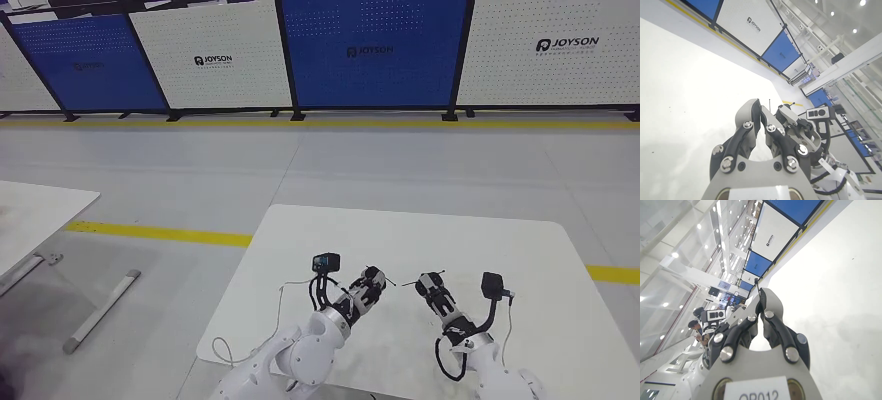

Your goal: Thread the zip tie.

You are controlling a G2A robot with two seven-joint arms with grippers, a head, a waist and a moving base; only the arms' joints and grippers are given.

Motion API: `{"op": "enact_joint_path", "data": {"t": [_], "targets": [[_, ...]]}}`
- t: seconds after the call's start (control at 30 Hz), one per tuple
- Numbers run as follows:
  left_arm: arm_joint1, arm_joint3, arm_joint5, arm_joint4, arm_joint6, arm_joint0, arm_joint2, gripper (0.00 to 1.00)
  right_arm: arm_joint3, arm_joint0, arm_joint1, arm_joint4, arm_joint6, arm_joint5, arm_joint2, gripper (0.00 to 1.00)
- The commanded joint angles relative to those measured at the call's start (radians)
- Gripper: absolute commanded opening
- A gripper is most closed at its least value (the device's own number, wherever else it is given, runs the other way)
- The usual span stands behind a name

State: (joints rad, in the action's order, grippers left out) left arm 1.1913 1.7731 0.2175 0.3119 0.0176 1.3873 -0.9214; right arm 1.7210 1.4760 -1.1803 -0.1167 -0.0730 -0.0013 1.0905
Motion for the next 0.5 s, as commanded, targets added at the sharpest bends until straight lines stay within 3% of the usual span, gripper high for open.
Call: {"op": "enact_joint_path", "data": {"t": [0.0, 0.17, 0.47], "targets": [[0.000, 0.000, -0.002, 0.000, 0.002, -0.001, 0.000, 0.00, 0.000, 0.000, 0.000, 0.000, 0.000, 0.000, 0.000, 0.00], [0.000, 0.000, -0.002, 0.000, 0.002, -0.001, 0.000, 0.00, 0.000, 0.002, 0.000, -0.002, 0.003, -0.002, 0.001, 0.00], [0.000, 0.000, -0.002, 0.000, 0.002, -0.001, 0.000, 0.00, -0.005, 0.046, -0.005, -0.117, 0.078, -0.022, -0.007, 0.00]]}}
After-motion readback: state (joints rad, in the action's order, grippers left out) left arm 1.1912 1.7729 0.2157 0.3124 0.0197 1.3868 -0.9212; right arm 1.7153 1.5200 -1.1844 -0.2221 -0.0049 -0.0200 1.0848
